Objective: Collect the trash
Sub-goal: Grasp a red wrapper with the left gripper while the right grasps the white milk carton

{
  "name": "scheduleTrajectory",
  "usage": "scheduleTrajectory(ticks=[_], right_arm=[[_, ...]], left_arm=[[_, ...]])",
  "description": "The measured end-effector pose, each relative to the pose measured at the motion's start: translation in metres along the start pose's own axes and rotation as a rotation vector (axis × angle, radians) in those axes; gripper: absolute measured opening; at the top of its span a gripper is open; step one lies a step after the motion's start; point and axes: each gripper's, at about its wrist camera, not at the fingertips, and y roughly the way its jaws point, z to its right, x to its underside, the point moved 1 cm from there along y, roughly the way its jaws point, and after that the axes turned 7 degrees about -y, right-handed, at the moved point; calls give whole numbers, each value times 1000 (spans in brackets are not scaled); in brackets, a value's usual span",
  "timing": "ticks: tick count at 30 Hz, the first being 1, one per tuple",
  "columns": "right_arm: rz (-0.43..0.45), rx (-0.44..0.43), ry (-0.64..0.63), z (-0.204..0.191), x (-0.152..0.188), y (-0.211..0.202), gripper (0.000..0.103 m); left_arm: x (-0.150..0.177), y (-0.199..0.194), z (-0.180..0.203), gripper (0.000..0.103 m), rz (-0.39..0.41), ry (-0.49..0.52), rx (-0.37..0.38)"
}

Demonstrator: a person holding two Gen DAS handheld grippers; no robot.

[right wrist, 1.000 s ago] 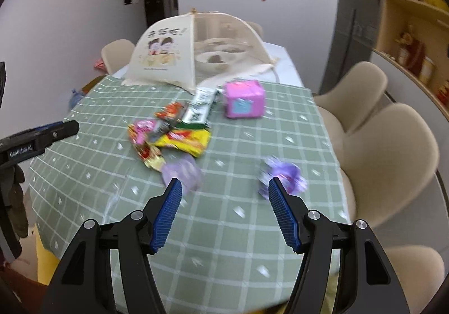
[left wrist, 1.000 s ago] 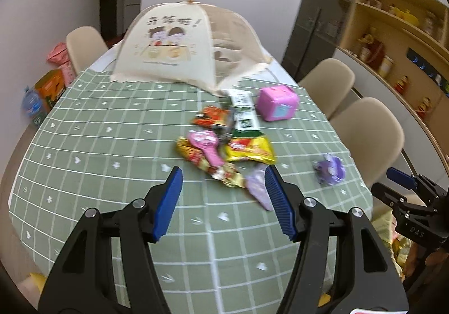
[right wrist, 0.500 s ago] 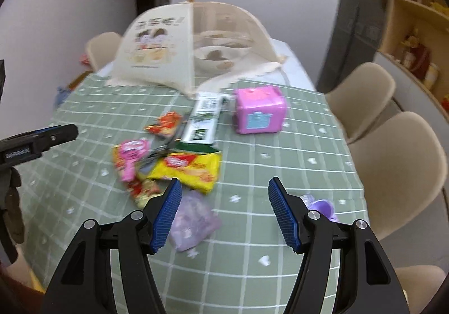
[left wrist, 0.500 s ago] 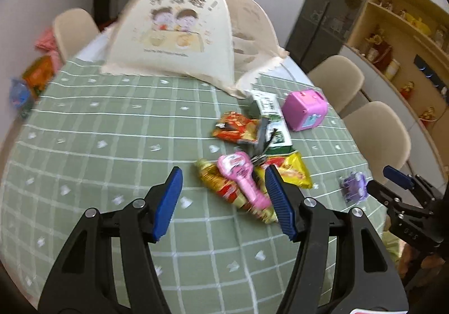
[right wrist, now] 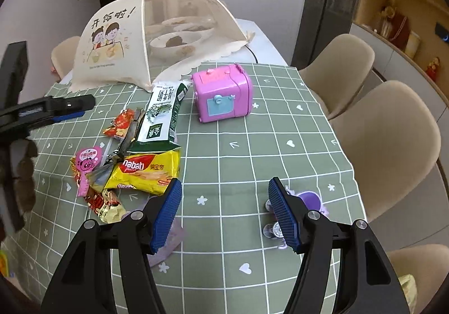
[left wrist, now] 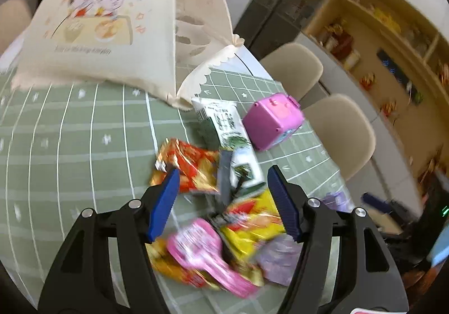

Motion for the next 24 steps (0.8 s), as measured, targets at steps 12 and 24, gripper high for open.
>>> scheduleTrajectory(ticks=[12, 24], right_arm=[[-50, -42, -111, -7, 4, 26, 61], [-90, -142, 23, 13, 7, 43, 61]], left_arm=[[-49, 90, -21, 62, -189, 268, 102], [19, 63, -22, 61, -403, 282, 190]])
